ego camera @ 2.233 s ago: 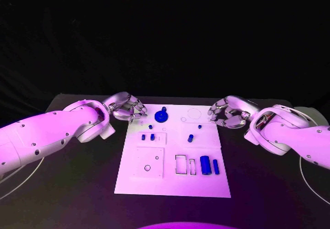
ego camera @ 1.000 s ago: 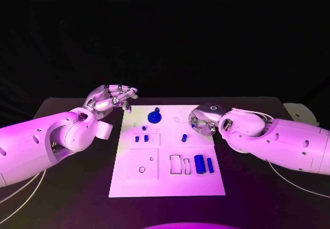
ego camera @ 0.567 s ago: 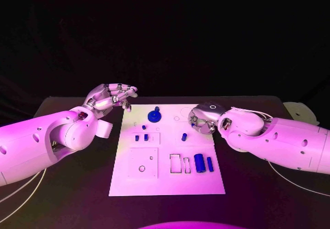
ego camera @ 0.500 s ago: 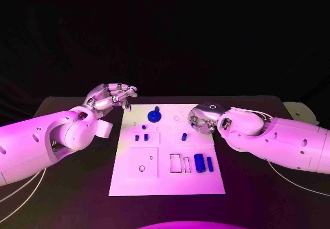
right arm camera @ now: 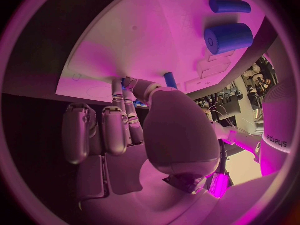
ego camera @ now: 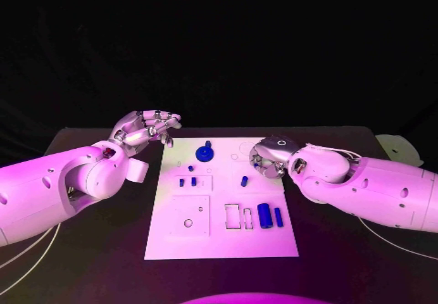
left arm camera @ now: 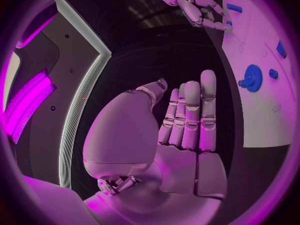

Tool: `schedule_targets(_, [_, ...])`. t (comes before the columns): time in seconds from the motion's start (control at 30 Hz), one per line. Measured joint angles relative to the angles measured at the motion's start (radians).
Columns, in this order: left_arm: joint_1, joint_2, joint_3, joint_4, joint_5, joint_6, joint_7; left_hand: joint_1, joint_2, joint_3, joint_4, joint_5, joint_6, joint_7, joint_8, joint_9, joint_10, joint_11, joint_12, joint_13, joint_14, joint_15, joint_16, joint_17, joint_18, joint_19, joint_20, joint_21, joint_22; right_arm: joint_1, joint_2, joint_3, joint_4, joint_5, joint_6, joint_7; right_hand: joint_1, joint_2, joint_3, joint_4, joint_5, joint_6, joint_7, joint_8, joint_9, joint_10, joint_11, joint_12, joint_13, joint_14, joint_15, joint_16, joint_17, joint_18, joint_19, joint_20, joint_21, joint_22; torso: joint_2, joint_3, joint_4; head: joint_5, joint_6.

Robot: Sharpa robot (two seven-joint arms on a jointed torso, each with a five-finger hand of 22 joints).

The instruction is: Assemble the parts on the task board

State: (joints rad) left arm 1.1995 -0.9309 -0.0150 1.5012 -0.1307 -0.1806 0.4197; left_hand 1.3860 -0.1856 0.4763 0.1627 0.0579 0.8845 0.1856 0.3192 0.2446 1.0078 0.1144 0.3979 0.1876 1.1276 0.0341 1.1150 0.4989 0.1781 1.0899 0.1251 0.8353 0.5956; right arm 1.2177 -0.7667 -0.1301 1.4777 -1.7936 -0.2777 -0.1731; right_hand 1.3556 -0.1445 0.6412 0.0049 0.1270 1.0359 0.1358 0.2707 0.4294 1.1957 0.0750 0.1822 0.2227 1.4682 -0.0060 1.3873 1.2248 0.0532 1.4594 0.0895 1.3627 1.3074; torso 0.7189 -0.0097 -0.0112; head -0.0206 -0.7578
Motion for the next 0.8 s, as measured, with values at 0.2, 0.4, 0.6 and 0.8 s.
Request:
schedule_targets(0.2, [0.0,0.0,0.0,-0.002,0.0,-0.001,-0.003,0.0,0.0,0.0,0.0,0.0,-0.003,0.003,0.0,0.0,0.0,0.0,0.0,0.0,0.0,0.0,0.0,-0.001,0.0,0.0,0.0,-0.004,-0.001,-0.001,-0.006,-0.003,0.011,-0.006,-0.019,-0.011,0.0,0.0,0.0,0.0,-0.002,0.0,0.0,0.006,0.003,0.002,0.002,0.003,0.001,0.0,0.0,0.0,0.0,0.0,0.0,0.0,0.006,0.0,0.0,-0.0003,0.0,0.0,0.0])
schedule_targets(0.4, [0.0,0.0,0.0,-0.007,0.001,-0.002,-0.007,0.0,0.0,0.003,-0.003,0.0,-0.003,0.003,0.0,0.0,-0.004,0.004,0.0,0.0,-0.004,0.004,0.0,-0.001,0.0,0.0,0.0,-0.004,-0.002,0.001,-0.012,-0.001,0.023,-0.007,-0.048,-0.017,-0.007,0.007,-0.003,-0.003,-0.002,0.003,-0.004,0.006,0.003,0.007,0.0,-0.001,0.0,0.0,0.0,0.0,0.0,0.0,0.0,0.0,0.018,0.0,0.0,-0.0002,0.0001,0.002,0.0])
schedule_targets(0.6, [0.0,0.001,0.0,-0.009,0.001,-0.002,-0.011,0.0,0.0,0.005,-0.001,0.0,-0.007,0.007,0.0,0.0,-0.011,0.004,0.004,0.001,-0.004,0.004,0.0,-0.001,0.0,0.0,0.0,-0.004,-0.002,0.003,-0.027,0.005,0.053,-0.004,-0.092,-0.018,-0.012,0.003,-0.003,-0.003,-0.003,0.001,-0.006,0.006,0.011,0.016,-0.009,-0.002,-0.002,-0.003,-0.003,0.0,0.0,0.0,0.0,0.0,0.025,0.001,0.0,0.0,0.0,0.003,0.0])
schedule_targets(0.8, [0.0,0.001,0.0,-0.01,0.001,-0.002,-0.015,0.0,0.0,0.006,0.0,0.0,-0.011,0.003,0.0,0.0,-0.011,0.004,0.004,0.001,-0.004,0.004,0.0,-0.001,0.0,0.0,0.0,-0.004,-0.003,0.007,-0.062,0.012,0.114,0.008,-0.127,-0.017,-0.014,0.002,-0.003,-0.003,-0.004,0.0,-0.007,0.006,0.006,0.02,-0.009,-0.003,-0.003,-0.003,-0.003,0.0,0.0,0.0,0.0,0.0,0.032,0.001,0.0,0.0,-0.0012,0.008,0.001])
